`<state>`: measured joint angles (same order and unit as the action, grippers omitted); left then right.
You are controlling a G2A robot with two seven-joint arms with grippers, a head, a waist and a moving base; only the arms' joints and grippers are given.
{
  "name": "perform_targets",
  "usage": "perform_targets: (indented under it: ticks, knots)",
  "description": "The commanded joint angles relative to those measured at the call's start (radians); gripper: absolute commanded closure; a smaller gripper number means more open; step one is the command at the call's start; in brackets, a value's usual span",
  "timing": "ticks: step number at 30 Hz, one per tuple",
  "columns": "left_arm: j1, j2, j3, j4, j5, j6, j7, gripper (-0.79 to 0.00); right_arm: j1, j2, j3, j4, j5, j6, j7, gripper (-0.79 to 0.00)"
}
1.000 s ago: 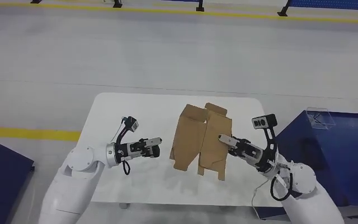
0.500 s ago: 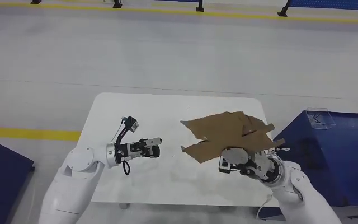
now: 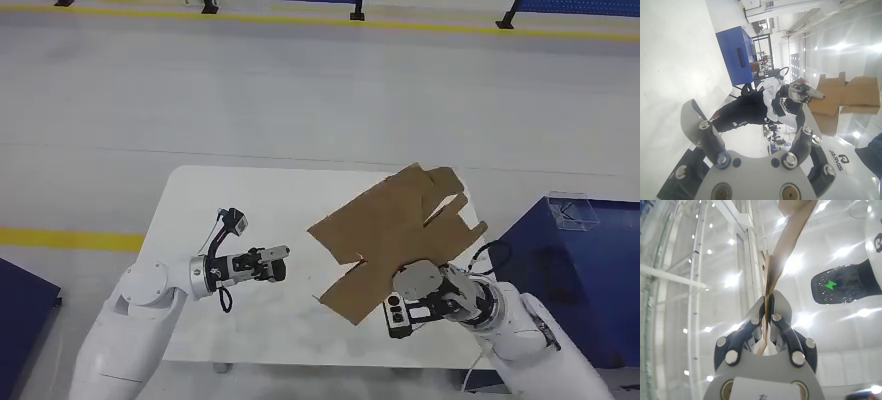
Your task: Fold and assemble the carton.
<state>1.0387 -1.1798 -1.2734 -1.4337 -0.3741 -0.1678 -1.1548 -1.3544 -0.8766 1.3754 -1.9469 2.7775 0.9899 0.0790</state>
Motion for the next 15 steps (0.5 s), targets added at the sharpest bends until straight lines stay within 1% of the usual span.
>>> perform_targets:
  ticks: [1, 2, 3, 5, 8, 9, 11, 12, 13, 15]
  knots:
    - [0.0, 0.0, 0.0, 0.0, 0.0, 0.0, 0.0, -0.785, -0.033, -0.017, 0.098, -0.027, -0.359, -0.077, 0.2, 0.0]
    - [0.0, 0.0, 0.0, 0.0, 0.0, 0.0, 0.0, -0.785, -0.038, -0.024, 0.141, -0.05, -0.533, -0.141, 0.291, 0.0]
    - [0.0, 0.0, 0.0, 0.0, 0.0, 0.0, 0.0, -0.785, -0.063, -0.03, 0.157, -0.055, -0.674, -0.195, 0.396, 0.0]
    - [0.0, 0.0, 0.0, 0.0, 0.0, 0.0, 0.0, -0.785, -0.102, -0.036, 0.18, -0.032, -0.883, -0.281, 0.57, 0.0]
    - [0.0, 0.0, 0.0, 0.0, 0.0, 0.0, 0.0, -0.785, -0.13, -0.034, 0.229, 0.0, -1.3, -0.514, 0.749, 0.0]
    - [0.0, 0.0, 0.0, 0.0, 0.0, 0.0, 0.0, -0.785, -0.139, -0.034, 0.234, 0.02, -1.392, -0.583, 0.794, 0.0]
    - [0.0, 0.0, 0.0, 0.0, 0.0, 0.0, 0.0, -0.785, -0.149, -0.032, 0.239, 0.063, -1.554, -0.694, 0.823, 0.0]
    - [0.0, 0.0, 0.0, 0.0, 0.0, 0.0, 0.0, -0.785, -0.149, -0.032, 0.236, 0.083, -1.606, -0.731, 0.825, 0.0]
    - [0.0, 0.0, 0.0, 0.0, 0.0, 0.0, 0.0, -0.785, -0.144, -0.033, 0.233, 0.099, -1.646, -0.765, 0.829, 0.0]
    - [0.0, 0.0, 0.0, 0.0, 0.0, 0.0, 0.0, -0.785, -0.135, -0.034, 0.22, 0.134, -1.704, -0.798, 0.823, 0.0]
